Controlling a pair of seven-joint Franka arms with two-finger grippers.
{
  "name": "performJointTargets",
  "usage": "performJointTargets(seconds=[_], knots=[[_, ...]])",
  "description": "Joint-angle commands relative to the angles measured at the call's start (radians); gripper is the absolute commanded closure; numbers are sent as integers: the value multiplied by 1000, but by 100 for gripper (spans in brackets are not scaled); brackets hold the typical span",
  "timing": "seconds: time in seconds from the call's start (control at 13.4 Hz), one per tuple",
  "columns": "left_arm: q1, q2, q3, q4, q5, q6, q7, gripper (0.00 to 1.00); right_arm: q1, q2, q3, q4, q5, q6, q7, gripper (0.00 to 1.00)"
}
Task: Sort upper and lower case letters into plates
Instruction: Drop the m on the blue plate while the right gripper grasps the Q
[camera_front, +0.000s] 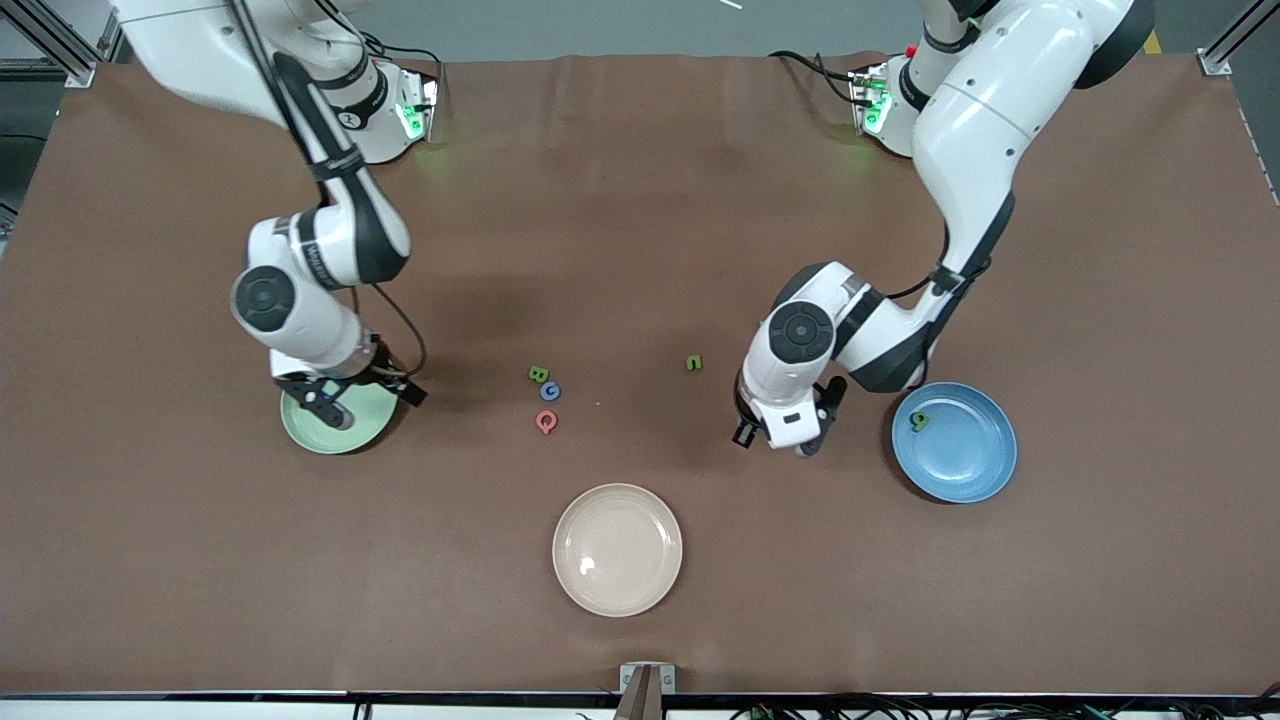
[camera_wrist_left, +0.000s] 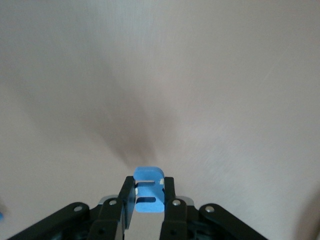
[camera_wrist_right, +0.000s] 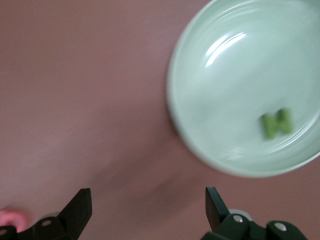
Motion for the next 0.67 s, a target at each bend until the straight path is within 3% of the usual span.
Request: performJointTargets(seconds=[0.0,0.37,0.6], knots=[[130,-54,-55,-13,-6,-58,109,100,91,110,-9,139,9,-15,60,0],[427,-80,-206,-38,-6,-201,377,100,194,316,2,394,1,-41,41,0],[530,-66,-207,-56,-3,-203,643,99,214,341,2,415,-5,-33,-39,0]])
